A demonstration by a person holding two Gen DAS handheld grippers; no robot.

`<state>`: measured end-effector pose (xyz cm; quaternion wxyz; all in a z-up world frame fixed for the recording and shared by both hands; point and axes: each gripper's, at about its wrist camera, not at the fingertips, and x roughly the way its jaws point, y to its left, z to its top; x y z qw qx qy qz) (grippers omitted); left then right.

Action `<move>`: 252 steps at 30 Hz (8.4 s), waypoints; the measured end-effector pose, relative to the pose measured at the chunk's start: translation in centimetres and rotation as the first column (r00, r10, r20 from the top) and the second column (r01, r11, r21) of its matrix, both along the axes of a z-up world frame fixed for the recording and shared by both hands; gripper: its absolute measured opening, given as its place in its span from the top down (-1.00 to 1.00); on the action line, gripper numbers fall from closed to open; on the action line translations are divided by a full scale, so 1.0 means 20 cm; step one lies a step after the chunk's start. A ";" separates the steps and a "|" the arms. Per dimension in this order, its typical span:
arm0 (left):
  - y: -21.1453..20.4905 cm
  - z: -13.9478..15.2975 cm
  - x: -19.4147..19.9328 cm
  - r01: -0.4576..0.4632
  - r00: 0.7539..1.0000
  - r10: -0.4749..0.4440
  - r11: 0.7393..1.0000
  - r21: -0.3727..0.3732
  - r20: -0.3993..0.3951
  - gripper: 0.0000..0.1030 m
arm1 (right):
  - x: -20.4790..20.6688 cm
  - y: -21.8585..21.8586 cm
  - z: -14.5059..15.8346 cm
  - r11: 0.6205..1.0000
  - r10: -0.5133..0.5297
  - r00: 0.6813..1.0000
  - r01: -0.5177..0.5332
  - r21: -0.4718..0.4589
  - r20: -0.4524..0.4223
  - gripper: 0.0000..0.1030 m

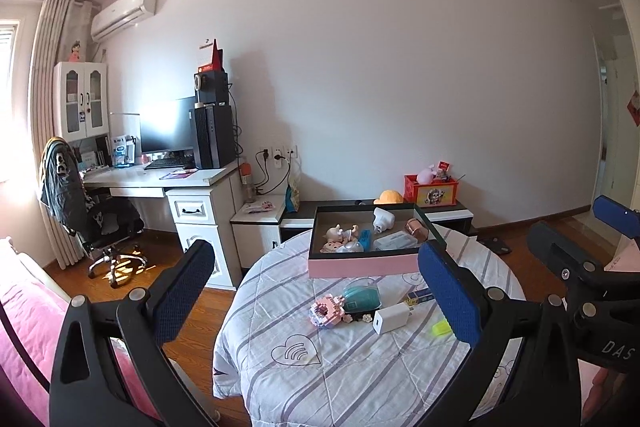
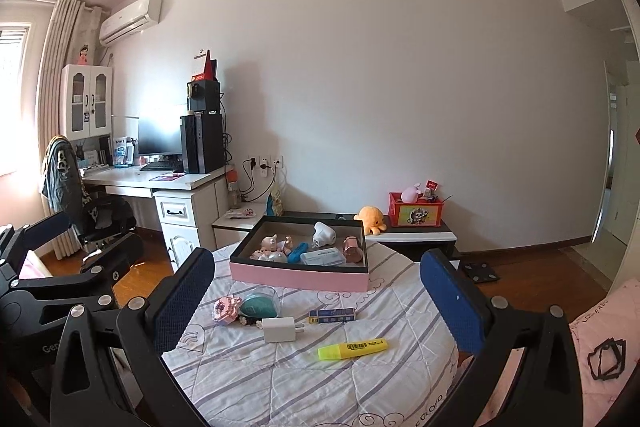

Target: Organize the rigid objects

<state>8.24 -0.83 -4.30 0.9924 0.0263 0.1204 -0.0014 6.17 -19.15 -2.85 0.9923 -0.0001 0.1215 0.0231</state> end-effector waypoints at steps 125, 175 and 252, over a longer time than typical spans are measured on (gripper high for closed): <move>-0.33 -0.92 0.94 0.230 0.810 -0.224 0.972 -0.059 -0.543 -0.07 | 0.99 -0.10 -1.00 0.957 0.275 0.795 -0.279 0.077 -0.541 0.48; -0.01 -0.43 1.60 0.125 0.931 -0.111 0.992 0.017 -0.349 -1.00 | 1.73 0.01 -0.51 0.980 0.197 0.880 -0.181 0.079 -0.432 -0.62; 0.06 -0.68 0.70 0.055 0.892 -0.073 0.997 -0.052 -0.446 -1.00 | 0.65 0.03 -0.66 0.995 0.101 0.904 -0.099 0.027 -0.415 -1.00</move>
